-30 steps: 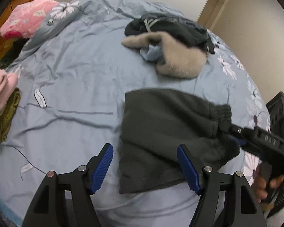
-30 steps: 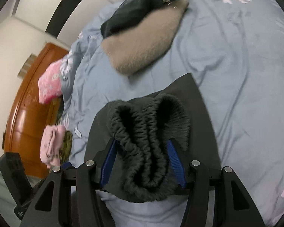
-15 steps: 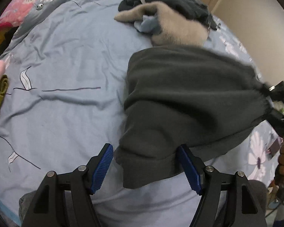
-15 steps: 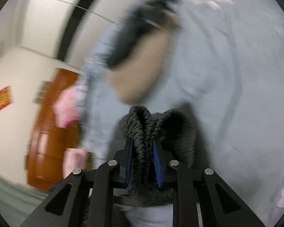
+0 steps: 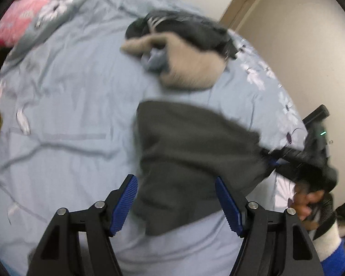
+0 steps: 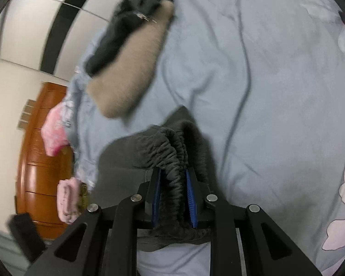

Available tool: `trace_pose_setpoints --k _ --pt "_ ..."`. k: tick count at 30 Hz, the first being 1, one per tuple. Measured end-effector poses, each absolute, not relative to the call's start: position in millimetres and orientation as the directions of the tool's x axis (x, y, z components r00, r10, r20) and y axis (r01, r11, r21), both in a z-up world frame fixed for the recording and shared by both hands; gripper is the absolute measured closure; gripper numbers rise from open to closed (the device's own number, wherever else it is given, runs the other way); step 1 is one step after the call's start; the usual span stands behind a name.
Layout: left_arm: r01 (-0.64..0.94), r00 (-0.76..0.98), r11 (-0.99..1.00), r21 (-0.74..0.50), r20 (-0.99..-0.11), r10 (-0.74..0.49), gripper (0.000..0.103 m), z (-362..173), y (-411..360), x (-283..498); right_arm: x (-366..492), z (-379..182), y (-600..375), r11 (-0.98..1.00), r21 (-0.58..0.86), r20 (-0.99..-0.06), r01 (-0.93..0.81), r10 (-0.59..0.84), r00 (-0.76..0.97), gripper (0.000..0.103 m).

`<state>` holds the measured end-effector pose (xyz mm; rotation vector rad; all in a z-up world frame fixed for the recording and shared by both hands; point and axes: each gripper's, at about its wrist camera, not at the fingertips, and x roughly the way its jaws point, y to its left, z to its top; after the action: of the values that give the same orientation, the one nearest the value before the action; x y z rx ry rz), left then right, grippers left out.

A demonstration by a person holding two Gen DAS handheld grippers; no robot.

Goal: Fold clothes

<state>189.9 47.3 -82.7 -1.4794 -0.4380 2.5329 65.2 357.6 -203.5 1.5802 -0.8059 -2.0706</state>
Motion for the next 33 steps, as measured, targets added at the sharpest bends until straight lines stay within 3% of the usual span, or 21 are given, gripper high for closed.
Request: trace_pose_setpoints --k 8,12,15,20,26,31,33 --pt "-0.129 -0.465 -0.958 -0.256 -0.838 0.286 0.029 -95 79 163 78 -152 362 -0.828 0.551 -0.762 0.102 -0.549 -0.344 0.077" --pt "-0.135 -0.479 -0.956 -0.259 -0.828 0.292 0.029 -103 81 168 96 -132 347 -0.790 0.577 -0.707 0.207 -0.610 -0.358 0.077" --pt "-0.152 -0.477 -0.960 -0.234 -0.834 0.278 0.029 -108 84 169 100 -143 326 -0.770 0.582 -0.710 0.262 -0.638 -0.298 0.077" --pt "-0.168 -0.460 -0.957 -0.236 -0.840 0.288 0.029 -119 85 171 98 -186 330 -0.787 0.598 -0.744 0.151 -0.616 -0.261 0.081" --pt "-0.204 -0.443 -0.967 -0.150 -0.867 0.228 0.027 -135 97 168 92 -200 331 -0.787 0.605 -0.747 0.122 -0.614 -0.254 0.084" --pt "-0.189 -0.424 -0.958 -0.214 -0.862 0.277 0.026 -127 88 166 94 -188 332 -0.784 0.607 -0.745 0.130 -0.618 -0.250 0.082" --pt "-0.170 -0.444 -0.939 -0.299 -0.827 0.344 0.026 -114 76 169 98 -175 340 -0.767 0.626 -0.718 0.144 -0.638 -0.277 0.080"
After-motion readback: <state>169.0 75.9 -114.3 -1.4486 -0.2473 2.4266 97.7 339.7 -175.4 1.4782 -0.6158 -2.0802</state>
